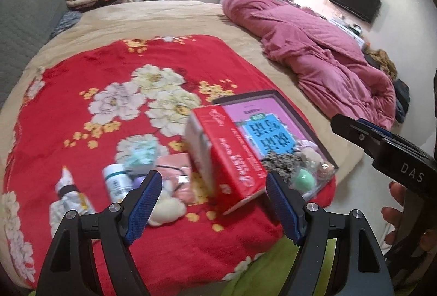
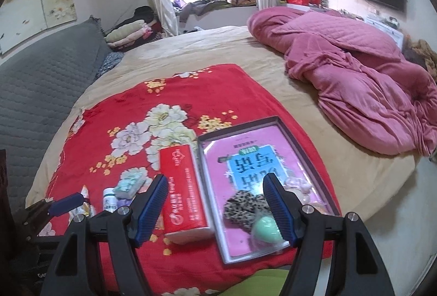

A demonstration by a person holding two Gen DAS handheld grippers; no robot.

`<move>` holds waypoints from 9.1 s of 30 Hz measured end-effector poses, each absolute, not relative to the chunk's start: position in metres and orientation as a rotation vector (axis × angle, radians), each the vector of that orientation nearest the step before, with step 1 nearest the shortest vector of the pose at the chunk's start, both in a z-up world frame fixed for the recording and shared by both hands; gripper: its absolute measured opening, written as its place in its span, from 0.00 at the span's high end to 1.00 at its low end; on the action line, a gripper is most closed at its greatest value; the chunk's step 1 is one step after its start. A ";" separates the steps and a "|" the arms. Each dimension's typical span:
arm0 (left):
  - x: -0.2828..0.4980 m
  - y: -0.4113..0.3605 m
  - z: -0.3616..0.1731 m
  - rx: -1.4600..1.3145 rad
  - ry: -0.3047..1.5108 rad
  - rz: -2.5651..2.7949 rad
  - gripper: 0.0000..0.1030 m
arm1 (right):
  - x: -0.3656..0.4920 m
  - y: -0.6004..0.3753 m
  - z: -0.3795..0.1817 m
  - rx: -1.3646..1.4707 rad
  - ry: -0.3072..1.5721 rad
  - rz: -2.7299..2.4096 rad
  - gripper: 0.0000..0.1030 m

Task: Organize soft objects
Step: 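Withdraw both grippers from the tray back toward the pile of items, then grasp the floral cloth scrunchie with the left gripper while the right grasps the tissue pack, then carry the scrunchie and tissue pack with both grippers over the pink book tray, then lower the scrunchie into the tray and open the left gripper while the right releases the tissue pack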

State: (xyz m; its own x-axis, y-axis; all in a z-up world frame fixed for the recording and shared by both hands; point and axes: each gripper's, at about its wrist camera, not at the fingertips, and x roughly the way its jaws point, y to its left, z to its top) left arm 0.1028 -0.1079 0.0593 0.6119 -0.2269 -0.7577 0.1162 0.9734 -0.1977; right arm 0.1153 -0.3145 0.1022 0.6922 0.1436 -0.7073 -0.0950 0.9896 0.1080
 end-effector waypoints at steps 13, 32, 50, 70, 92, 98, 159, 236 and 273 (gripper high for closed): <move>0.080 0.000 0.064 -0.269 0.862 -0.034 0.23 | 0.109 -0.251 0.106 -0.001 0.798 0.230 0.31; 0.046 0.114 0.016 -0.397 0.929 0.164 0.23 | 0.117 -0.160 0.071 -0.082 0.879 0.376 0.31; 0.062 0.115 -0.065 -0.415 1.101 0.156 0.23 | 0.140 -0.124 0.023 -0.122 0.974 0.400 0.31; 0.082 0.142 -0.108 -0.481 1.168 0.180 0.23 | 0.207 -0.087 -0.053 -0.098 1.098 0.278 0.31; 0.090 0.153 -0.123 -0.539 1.150 0.185 0.40 | 0.233 -0.082 -0.083 -0.005 1.159 0.252 0.55; 0.091 0.159 -0.125 -0.568 1.147 0.189 0.78 | 0.229 -0.090 -0.067 0.025 1.130 0.283 0.56; 0.085 0.048 -0.003 -0.414 0.985 -0.049 0.85 | 0.113 -0.164 -0.041 -0.095 1.105 0.379 0.37; 0.201 -0.282 -0.031 -0.005 1.139 -0.436 0.85 | 0.147 -0.468 0.028 0.307 0.842 0.076 0.64; 0.216 -0.299 -0.067 0.013 1.191 -0.425 0.84 | 0.210 -0.472 -0.047 0.282 1.014 0.086 0.55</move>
